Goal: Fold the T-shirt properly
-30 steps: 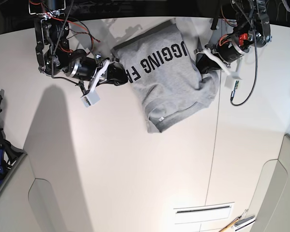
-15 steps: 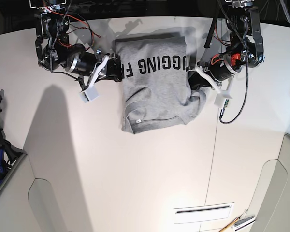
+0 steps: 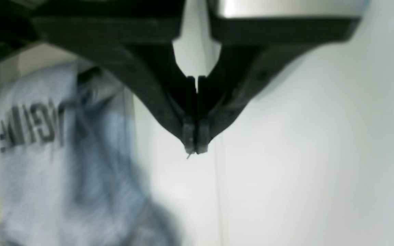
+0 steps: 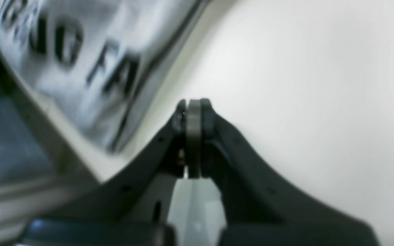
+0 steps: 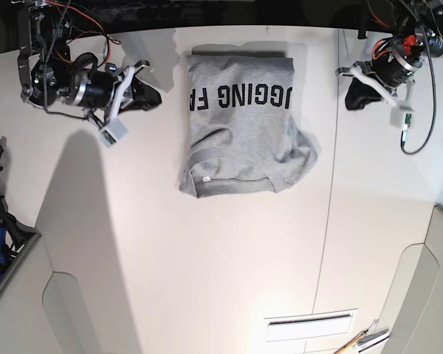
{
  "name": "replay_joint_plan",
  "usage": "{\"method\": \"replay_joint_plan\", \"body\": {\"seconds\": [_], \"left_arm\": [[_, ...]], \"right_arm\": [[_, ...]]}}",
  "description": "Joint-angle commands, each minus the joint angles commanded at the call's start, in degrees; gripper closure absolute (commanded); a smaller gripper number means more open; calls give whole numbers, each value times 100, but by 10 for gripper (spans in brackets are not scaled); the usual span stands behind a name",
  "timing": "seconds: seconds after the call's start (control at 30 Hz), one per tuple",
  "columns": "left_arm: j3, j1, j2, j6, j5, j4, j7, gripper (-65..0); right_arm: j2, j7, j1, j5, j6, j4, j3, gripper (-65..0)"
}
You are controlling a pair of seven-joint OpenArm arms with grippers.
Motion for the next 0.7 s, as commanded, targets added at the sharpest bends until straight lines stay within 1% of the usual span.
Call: {"method": "replay_joint_plan", "body": {"seconds": [0.1, 0.13, 0.2, 0.27, 0.33, 0.37, 0.43, 0.47, 0.5, 0.53, 0.57, 0.63, 0.7], "left_arm": [[-354, 850, 0, 4, 2, 197, 201, 0], [-387, 1156, 2, 4, 44, 188, 291, 0], [-385, 1799, 2, 4, 319, 184, 348, 0], [-382, 2382, 0, 2, 560, 184, 157, 0], [-321, 2929, -26, 4, 702, 177, -107, 0], [-264, 3206, -74, 7, 730, 162, -232, 0], [-118, 3659, -267, 70, 730, 57, -479, 0], [-26, 3825, -393, 208, 728, -55, -636, 0], [90, 3936, -518, 511, 728, -205, -887, 0], [225, 3995, -625, 997, 728, -404, -1226, 0], [382, 4009, -710, 1615, 728, -647, -1620, 0], [785, 3993, -844, 2949, 726, -1215, -2590, 0], [1268, 3882, -964, 4271, 702, -1829, -3526, 0]], "right_arm": [[564, -245, -378, 511, 2, 70, 0, 0], [737, -267, -531, 555, 2, 70, 0, 0], [1082, -317, -874, 667, 2, 68, 0, 0], [1408, -415, -1226, 831, 2, 68, 0, 0], [1661, -496, -1589, 994, 2, 68, 0, 0], [1744, -546, -1786, 1036, 2, 68, 0, 0], [1816, -623, -2170, 1029, 2, 63, 0, 0], [1818, -621, -2363, 1032, 0, 55, 0, 0], [1814, -619, -2564, 1032, 2, 44, -2, 0], [1814, -586, -2756, 1029, 0, 26, -7, 0], [1814, -514, -2922, 1023, 0, -24, -7, 0], [1814, -466, -3134, 905, -2, -203, -7, 0], [1812, -197, -3211, 680, -2, -533, -7, 0]]}}
